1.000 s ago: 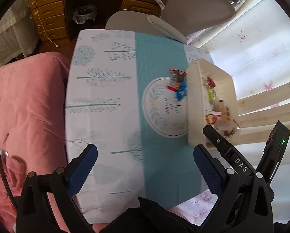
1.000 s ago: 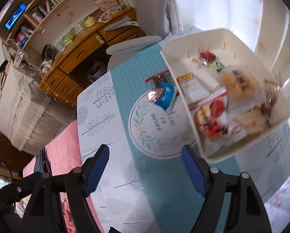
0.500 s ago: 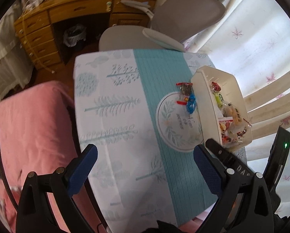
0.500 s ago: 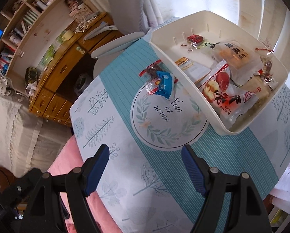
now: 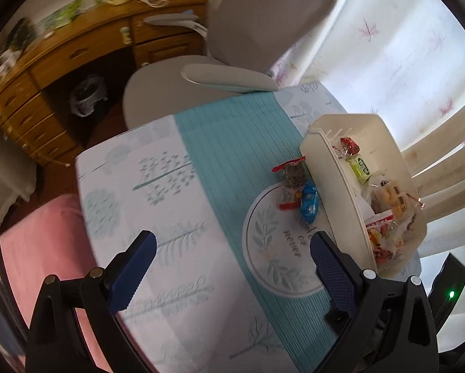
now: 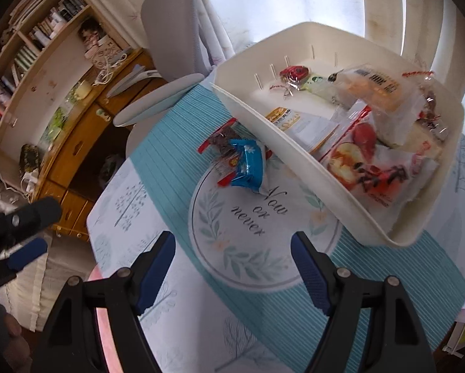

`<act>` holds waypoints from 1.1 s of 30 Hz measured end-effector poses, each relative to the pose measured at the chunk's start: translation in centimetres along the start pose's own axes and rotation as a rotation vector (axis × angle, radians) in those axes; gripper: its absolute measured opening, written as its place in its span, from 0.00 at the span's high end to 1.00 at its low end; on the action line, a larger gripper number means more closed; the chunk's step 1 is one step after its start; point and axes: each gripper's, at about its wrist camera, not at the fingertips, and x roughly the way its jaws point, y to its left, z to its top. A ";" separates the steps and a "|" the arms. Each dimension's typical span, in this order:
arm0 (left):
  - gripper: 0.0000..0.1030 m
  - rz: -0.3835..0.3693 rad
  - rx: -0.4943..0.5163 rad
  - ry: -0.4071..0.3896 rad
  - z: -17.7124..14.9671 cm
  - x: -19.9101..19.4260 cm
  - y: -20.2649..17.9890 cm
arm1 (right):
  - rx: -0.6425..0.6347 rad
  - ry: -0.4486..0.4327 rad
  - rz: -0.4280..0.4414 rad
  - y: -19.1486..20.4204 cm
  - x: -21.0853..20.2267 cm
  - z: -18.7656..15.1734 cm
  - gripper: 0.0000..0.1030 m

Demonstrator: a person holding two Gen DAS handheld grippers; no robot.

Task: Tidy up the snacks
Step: 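Move both open tools back toward the remaining snacks, then grasp the blue-wrapped candy with the right tool while the left tool grasps the red-and-clear snack pack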

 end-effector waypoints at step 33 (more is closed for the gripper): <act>0.35 -0.188 -0.140 0.378 9.0 22.6 -5.8 | -0.134 -0.138 -0.134 1.2 11.7 3.6 0.60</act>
